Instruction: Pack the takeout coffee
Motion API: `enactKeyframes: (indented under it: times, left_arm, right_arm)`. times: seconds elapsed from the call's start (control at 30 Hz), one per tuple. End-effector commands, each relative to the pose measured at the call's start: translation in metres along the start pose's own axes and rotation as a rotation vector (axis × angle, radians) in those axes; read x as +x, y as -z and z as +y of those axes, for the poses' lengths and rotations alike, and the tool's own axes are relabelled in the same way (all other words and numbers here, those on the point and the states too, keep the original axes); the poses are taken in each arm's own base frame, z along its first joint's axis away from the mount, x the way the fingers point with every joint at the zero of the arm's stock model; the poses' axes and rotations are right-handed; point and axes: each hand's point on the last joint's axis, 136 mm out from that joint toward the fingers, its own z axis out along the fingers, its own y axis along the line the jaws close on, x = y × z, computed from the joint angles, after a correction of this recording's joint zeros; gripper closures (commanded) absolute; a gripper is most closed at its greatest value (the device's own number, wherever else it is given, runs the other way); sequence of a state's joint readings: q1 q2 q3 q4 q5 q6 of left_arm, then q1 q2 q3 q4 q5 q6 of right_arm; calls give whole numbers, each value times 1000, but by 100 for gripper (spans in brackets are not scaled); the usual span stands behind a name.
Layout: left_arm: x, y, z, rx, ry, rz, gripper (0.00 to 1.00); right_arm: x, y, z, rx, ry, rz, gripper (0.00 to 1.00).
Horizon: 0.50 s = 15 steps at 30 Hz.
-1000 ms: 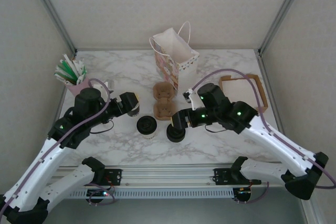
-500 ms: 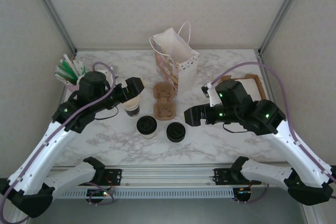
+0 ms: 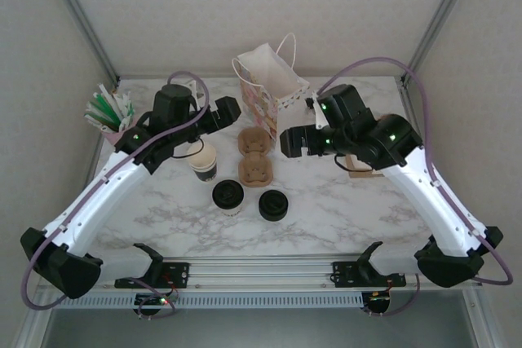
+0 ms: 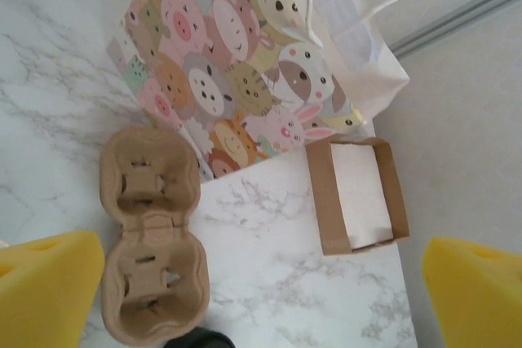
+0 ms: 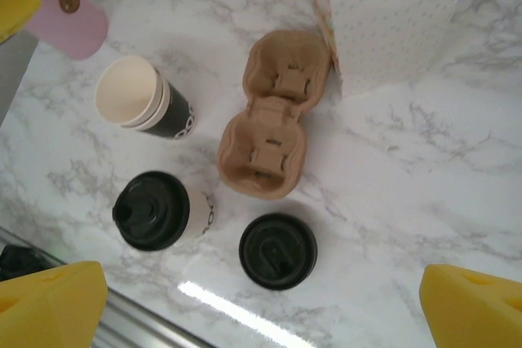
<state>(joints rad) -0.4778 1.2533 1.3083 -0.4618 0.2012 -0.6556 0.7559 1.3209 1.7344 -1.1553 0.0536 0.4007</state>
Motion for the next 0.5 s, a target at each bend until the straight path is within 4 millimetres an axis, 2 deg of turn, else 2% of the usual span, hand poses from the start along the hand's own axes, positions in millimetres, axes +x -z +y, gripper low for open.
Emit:
enactKeyframes:
  times: [0.0,0.07,0.17,0.3,0.47]
  left_arm:
    - [-23,-16,2,-16,-56,-77,0]
    - [-26,-30,8,-26,-47,-50,0]
    - [-32,-42,6,11,-54,-24,0]
    - [-42,-48,15,19,-51,-28,0]
    - [-41,-48,37,12,-20,14,0]
  right_arm:
    - [-22,-7,6,-1,54,-37,1]
    - [-33,-16,12,-4,61,-37,1]
    - [-54,-27,12,12,74,-39,1]
    - [-76,-41,14,42,98,-25,2]
    - [-93,-64,21,8,82,43,10]
